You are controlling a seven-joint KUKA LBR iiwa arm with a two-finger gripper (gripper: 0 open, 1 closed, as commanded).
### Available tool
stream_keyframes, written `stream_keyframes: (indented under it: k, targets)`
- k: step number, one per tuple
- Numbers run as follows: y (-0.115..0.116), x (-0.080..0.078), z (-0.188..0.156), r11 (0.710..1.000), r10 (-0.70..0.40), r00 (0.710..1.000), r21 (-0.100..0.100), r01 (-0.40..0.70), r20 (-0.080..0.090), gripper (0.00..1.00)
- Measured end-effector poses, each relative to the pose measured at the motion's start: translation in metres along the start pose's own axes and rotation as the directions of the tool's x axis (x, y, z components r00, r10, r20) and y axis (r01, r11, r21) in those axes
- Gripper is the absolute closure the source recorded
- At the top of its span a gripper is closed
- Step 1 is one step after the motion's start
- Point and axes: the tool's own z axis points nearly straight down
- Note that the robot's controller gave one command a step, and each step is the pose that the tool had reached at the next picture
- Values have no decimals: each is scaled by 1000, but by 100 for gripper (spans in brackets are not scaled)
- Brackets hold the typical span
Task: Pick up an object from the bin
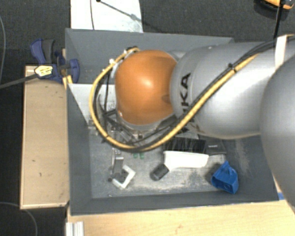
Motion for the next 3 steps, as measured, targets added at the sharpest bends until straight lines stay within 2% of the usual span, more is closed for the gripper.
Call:
stream_keyframes:
  k: [1,2,3]
  targets:
    - [-2,-2,-5,1000,7,1000,-2,-7,7,0]
    - [-15,8,45,984,-178,984,-1,178,7,0]
    - [-41,27,62,894,-449,894,1,449,8,0]
